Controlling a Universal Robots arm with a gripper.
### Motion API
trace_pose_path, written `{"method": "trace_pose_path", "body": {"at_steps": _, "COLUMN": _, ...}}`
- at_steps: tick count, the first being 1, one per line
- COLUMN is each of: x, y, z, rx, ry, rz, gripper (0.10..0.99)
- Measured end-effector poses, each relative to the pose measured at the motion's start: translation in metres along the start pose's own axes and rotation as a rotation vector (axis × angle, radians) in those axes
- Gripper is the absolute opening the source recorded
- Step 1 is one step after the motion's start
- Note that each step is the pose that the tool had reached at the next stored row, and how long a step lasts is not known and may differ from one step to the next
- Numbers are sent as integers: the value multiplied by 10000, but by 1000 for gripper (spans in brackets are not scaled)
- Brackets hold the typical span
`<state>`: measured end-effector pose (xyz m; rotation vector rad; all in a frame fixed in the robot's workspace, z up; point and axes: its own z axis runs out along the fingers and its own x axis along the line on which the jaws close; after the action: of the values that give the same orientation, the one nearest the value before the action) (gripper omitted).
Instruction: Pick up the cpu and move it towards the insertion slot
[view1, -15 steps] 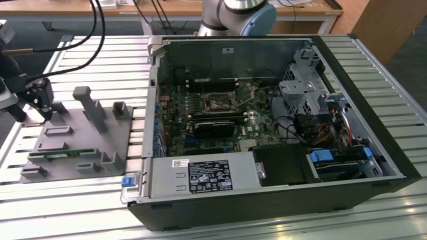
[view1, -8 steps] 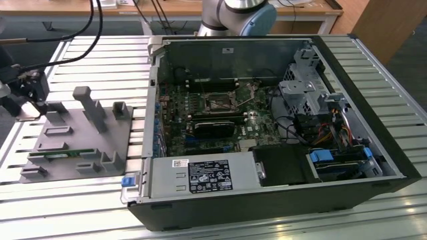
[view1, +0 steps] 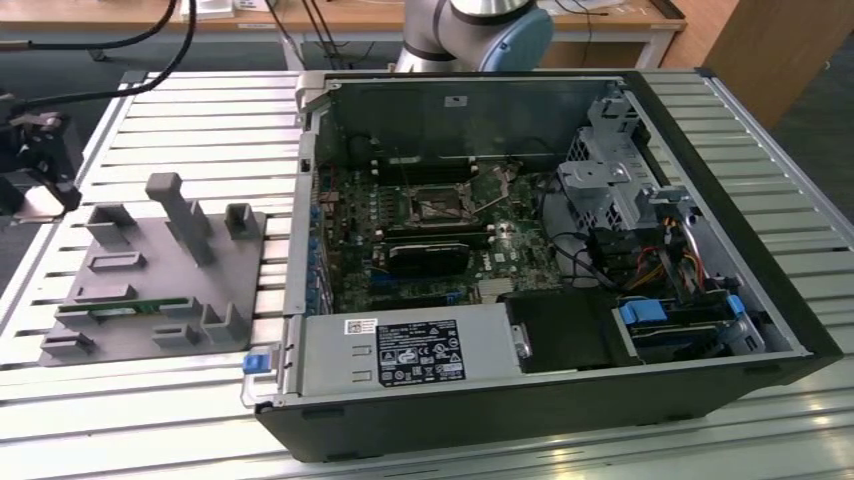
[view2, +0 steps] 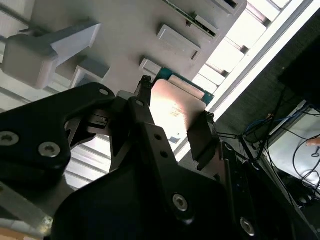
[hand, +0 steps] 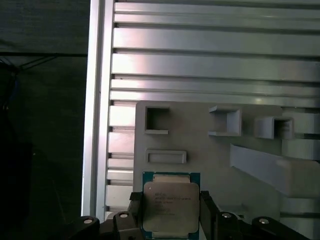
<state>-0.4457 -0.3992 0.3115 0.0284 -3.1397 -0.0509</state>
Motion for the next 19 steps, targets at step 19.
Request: {"method": "trace_pose_path", "body": {"at_steps": 19, "x": 0, "y": 77, "z": -779, "rx": -1, "ry": 0, "rz": 0, "gripper": 541}}
